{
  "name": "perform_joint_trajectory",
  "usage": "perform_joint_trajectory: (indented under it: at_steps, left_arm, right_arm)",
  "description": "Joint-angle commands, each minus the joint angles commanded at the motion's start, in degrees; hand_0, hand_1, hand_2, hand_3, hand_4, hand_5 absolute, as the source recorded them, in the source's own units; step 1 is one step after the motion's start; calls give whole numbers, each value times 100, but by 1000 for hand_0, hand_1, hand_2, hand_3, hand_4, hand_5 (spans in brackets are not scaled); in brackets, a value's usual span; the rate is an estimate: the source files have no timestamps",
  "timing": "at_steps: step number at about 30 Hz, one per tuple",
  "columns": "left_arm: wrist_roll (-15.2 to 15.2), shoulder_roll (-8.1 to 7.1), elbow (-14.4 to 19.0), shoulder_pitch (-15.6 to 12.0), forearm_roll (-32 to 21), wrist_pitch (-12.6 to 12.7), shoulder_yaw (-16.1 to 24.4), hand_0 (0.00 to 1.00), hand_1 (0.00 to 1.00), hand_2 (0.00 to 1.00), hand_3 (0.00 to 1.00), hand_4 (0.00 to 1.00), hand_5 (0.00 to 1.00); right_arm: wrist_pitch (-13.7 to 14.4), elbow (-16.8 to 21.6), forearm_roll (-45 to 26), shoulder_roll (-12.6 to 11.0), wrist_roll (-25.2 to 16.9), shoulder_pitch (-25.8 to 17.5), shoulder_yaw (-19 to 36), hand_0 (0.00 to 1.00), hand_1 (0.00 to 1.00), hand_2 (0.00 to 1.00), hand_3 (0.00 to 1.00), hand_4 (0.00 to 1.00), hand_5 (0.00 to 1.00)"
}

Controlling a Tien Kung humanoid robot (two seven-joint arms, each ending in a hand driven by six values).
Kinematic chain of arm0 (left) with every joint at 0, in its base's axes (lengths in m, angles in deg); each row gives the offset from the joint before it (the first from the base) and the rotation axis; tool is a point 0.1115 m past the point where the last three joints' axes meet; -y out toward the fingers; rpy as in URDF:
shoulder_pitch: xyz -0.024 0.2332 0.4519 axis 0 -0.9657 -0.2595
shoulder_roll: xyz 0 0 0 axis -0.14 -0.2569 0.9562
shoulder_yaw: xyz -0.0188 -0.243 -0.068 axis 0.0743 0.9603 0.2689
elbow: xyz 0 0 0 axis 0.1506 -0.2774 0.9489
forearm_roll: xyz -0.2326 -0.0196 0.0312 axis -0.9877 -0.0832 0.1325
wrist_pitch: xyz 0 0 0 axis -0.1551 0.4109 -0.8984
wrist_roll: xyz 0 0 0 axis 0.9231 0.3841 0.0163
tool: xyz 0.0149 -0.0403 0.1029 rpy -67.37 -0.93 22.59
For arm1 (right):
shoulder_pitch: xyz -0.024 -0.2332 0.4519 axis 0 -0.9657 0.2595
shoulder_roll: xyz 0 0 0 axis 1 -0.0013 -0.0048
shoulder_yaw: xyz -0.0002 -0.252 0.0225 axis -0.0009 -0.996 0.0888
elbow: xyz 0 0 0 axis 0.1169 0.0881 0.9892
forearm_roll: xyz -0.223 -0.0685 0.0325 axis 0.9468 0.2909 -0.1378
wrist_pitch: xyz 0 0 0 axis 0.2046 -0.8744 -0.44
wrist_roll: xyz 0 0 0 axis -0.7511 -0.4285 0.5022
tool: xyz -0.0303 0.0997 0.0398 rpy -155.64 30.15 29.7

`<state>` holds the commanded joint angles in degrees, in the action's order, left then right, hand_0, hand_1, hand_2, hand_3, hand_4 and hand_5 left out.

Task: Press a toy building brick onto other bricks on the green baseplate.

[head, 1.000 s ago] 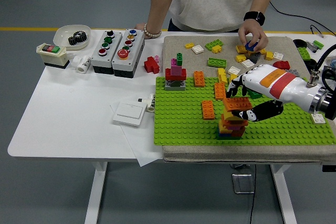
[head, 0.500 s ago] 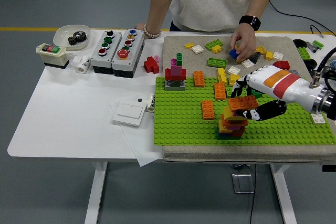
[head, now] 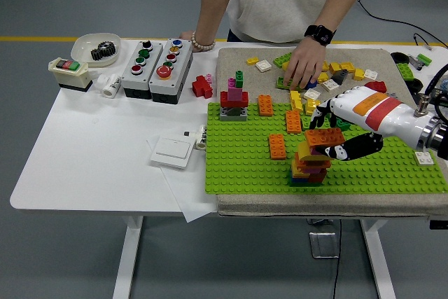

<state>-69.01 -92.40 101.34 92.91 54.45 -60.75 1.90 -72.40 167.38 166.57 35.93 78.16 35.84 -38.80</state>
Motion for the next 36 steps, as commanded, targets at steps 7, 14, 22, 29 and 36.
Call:
perform_joint_trajectory:
  at_steps: [7,14,22,29,36]
  left_arm:
    - [-1,0,1,14,-9,-2,-6,808,768,749,586,653,662]
    - [2,-1,4,19,-16,-5,-11,809,768,749,586,653,663]
    - [8,-1,4,19,-8,-13,-5,810,768,749,586,653,663]
    - [7,0,6,20,-9,-8,-7,809,769,748,586,652,662]
    - [12,0,8,21,14,-14,5,809,769,748,586,652,663]
  right_arm:
    - [1,-8,-1,26,0,26,-18,386,466,574,549,738,358]
    - [-8,2,4,36,3,43,-21,386,466,574,548,737,357]
    - [-34,35,1,34,9,44,-33,390,467,581,551,745,355]
    - [-62,27,23,44,9,40,-30,392,471,590,560,757,358]
    - [-55,-3,54,49,0,31,-13,402,478,604,567,776,364]
